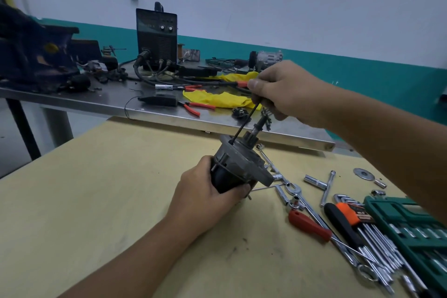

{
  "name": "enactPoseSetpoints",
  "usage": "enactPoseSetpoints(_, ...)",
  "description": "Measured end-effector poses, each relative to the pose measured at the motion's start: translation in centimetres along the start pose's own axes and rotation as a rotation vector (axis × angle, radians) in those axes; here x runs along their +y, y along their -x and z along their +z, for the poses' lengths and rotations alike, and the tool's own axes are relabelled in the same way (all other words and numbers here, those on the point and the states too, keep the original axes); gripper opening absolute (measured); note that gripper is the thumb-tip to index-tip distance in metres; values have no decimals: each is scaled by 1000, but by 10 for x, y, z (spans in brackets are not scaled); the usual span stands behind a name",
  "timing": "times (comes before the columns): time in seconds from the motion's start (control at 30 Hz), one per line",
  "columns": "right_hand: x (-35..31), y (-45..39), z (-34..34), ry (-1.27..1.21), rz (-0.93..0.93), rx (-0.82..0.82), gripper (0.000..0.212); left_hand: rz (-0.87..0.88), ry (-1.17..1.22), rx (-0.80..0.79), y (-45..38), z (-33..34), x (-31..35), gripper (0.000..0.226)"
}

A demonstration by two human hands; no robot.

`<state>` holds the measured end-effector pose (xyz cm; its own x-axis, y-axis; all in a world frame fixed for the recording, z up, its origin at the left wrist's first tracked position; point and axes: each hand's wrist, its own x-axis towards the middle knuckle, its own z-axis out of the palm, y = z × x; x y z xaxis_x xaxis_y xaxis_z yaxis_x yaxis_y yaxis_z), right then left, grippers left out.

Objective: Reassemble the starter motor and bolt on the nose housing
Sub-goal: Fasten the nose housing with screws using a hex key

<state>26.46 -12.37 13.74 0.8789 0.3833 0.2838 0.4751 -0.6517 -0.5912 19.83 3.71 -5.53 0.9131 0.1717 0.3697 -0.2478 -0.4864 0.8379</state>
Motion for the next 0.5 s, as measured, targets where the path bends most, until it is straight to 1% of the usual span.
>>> enactPoseSetpoints(0.03,2,0,-4,-24,-48,11,35,5,16,-22,-1,-2,-1,61)
enactPoseSetpoints(0.1,7,-3,-17,-124,-142,155,34,26,50,-95,-5,-7,-3,59)
enactPoseSetpoints(0.17,16,-1,-34,-271,-172,292,35,59,76,-169,-9,-13,-5,61)
enactPoseSetpoints(0.2,23,5,-40,-294,-160,313,36,78,88,-203,-10,-17,-5,63)
enactPoseSetpoints(0.27,43,26,-43,-250,-69,250,38,105,137,-257,-13,-22,-8,65)
enactPoseSetpoints(0.33,67,58,-37,-218,77,124,40,81,237,-287,-16,-26,-11,61)
enactPoseSetpoints(0.43,99,109,-21,-265,283,-10,44,18,395,-276,-16,-32,-14,51)
enactPoseSetpoints(0.5,114,139,-6,-286,431,-76,42,12,486,-258,-15,-33,-13,48)
